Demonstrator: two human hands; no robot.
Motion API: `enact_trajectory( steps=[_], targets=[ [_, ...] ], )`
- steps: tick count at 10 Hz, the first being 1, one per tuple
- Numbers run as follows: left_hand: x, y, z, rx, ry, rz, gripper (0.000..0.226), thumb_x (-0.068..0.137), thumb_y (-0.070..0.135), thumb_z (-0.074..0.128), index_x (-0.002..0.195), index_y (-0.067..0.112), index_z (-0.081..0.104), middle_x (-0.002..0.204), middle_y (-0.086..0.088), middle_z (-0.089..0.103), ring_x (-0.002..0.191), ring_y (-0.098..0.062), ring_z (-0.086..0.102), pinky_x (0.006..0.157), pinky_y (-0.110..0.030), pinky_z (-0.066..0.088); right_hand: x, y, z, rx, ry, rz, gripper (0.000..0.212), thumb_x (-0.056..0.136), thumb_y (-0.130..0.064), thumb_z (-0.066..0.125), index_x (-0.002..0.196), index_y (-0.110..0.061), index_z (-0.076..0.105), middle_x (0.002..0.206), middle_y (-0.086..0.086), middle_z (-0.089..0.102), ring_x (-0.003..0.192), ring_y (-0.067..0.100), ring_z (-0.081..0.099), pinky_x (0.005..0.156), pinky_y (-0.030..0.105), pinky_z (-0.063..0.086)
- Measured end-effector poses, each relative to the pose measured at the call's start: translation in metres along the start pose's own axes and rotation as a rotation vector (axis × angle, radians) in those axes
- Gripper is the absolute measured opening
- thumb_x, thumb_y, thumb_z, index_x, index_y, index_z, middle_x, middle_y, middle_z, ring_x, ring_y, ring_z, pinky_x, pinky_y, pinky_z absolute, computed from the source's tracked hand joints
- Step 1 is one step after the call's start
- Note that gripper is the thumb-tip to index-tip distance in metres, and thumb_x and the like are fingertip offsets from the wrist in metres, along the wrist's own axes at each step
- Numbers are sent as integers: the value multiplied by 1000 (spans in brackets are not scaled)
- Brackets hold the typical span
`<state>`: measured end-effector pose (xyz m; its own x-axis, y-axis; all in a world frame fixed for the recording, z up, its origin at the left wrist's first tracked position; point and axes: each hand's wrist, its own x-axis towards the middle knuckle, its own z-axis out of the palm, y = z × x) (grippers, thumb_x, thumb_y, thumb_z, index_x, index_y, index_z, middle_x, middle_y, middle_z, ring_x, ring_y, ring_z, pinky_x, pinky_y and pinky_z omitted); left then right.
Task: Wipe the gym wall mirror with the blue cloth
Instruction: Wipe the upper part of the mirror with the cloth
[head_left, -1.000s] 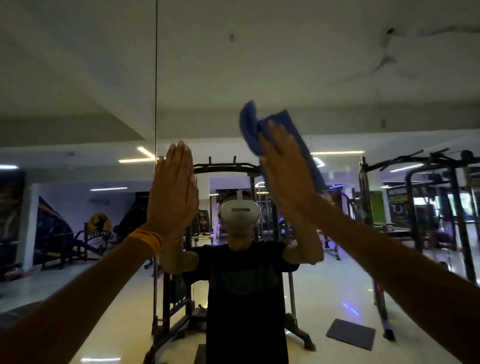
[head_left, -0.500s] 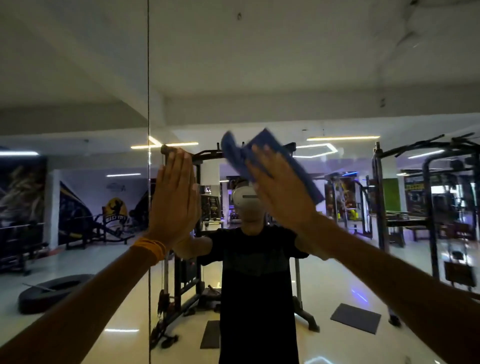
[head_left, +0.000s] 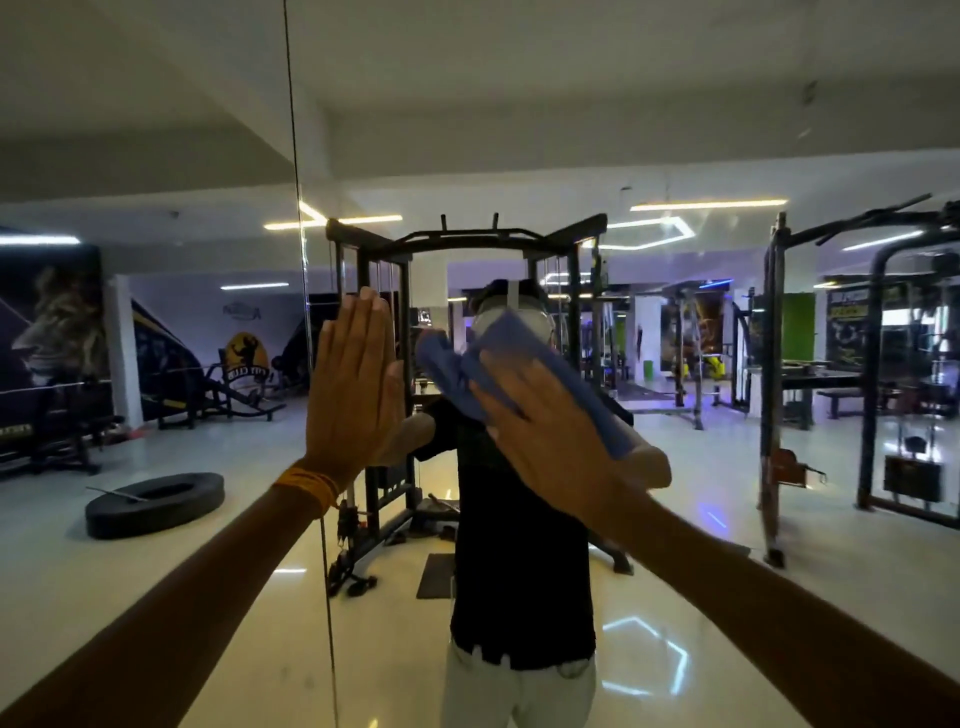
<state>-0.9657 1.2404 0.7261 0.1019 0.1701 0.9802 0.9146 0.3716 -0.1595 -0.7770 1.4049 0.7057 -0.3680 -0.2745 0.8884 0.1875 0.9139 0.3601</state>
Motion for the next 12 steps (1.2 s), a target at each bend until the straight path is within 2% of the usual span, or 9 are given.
enact_trajectory(
  steps=[1,2,4,5,6,8,9,10,12],
  targets=[
    [-26,0,0,-15,-51,-12,62,107,30,27,160,-3,21,168,-23,16,158,-32,7,129,-40,-4,-56,-26,21,-124,-96,-215,50,107,-27,38,156,-17,38,163,8,34,154,28,22,128,40,6],
    [-43,-10,-3,1,-62,6,63,106,29,30,161,-1,18,170,-20,13,159,-33,9,130,-44,0,-47,26,-13,-110,-39,-113,48,112,-35,29,156,-17,34,164,11,32,157,26,16,129,38,6],
    [-84,-13,-6,-30,-76,-49,63,106,28,31,160,-2,18,170,-20,13,158,-36,11,129,-51,7,-53,-43,24,-11,204,518,52,111,-33,32,158,-12,30,167,18,22,158,30,3,128,47,7],
    [-97,-10,-4,-45,-71,-52,64,104,23,38,160,-1,18,169,-21,14,158,-35,11,129,-50,6,-71,-101,55,-78,16,162,49,112,-30,30,155,-7,33,162,20,32,155,36,12,127,47,9],
    [-105,-16,-6,-26,-92,-21,66,106,23,41,161,2,13,170,-17,11,159,-33,8,128,-53,10,-92,-64,43,-137,22,117,49,112,-30,35,153,-5,43,159,23,38,149,42,29,124,50,23],
    [-120,-13,-3,-44,-93,-49,61,107,26,36,160,-2,20,168,-22,17,158,-32,8,127,-57,15,-121,-78,24,106,279,939,59,109,-31,43,161,-8,26,168,20,13,157,21,1,127,51,3],
    [-133,-11,-1,-40,-123,-60,64,106,25,40,160,-2,19,169,-21,15,158,-33,8,127,-56,14,-115,-147,72,346,238,512,58,112,-35,35,162,-12,18,172,11,6,158,23,2,128,46,0],
    [-152,-15,-4,-44,-171,-10,64,108,30,36,161,-1,18,169,-20,15,158,-37,13,126,-59,17,-133,-128,70,-52,68,324,53,113,-38,28,160,-14,22,171,10,14,156,33,12,128,44,9],
    [-176,-29,-9,-55,-165,-2,64,108,35,32,161,1,20,169,-18,15,158,-32,7,126,-59,14,-176,-28,13,-213,298,777,56,109,-30,38,159,-9,25,163,24,29,152,41,26,117,64,30]
  ],
)
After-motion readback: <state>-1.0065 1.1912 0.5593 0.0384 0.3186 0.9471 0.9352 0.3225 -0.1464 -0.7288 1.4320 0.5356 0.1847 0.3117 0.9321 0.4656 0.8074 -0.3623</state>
